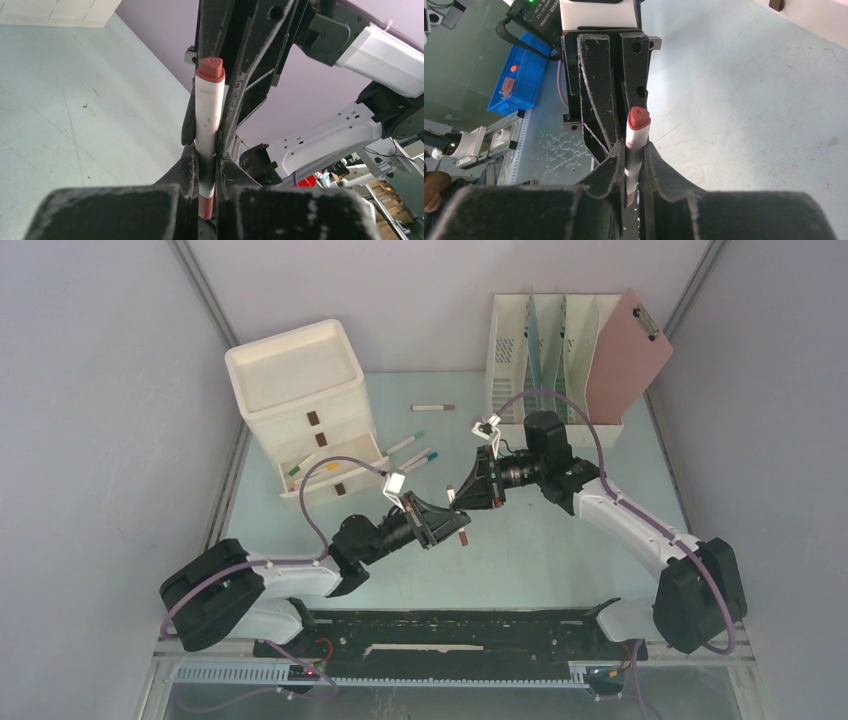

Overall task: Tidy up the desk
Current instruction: Place the stationery in the drawer, then pick up the stationery from the center of the board.

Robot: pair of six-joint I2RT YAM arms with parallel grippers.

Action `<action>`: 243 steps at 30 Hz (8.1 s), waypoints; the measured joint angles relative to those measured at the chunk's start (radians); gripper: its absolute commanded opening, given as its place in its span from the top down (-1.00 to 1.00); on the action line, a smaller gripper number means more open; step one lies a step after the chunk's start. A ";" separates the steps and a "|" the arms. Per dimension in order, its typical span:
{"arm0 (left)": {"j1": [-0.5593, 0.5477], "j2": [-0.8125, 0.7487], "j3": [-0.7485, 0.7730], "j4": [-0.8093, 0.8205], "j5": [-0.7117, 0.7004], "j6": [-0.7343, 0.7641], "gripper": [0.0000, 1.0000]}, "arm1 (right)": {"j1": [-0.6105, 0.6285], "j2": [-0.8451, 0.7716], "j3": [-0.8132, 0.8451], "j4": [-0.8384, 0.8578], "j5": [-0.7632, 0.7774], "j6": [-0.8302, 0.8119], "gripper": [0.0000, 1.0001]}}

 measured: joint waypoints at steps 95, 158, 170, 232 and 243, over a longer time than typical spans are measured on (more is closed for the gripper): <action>0.961 -0.169 -0.021 -0.169 0.243 -0.227 -1.00 | -0.122 0.013 0.053 -0.324 -0.148 -0.378 -0.07; 0.354 0.735 1.215 -1.634 -0.253 0.937 0.21 | -0.160 0.013 0.053 -0.341 -0.129 -0.405 -0.06; 0.367 0.803 1.260 -1.669 -0.255 0.951 0.19 | -0.162 0.013 0.053 -0.341 -0.129 -0.405 -0.06; 0.301 0.042 0.327 -0.907 -0.010 0.470 1.00 | -0.131 0.003 0.053 -0.358 -0.093 -0.434 -0.06; 0.242 -0.216 -0.073 -0.325 -0.114 0.073 1.00 | -0.074 -0.035 0.005 -0.151 0.040 -0.222 -0.14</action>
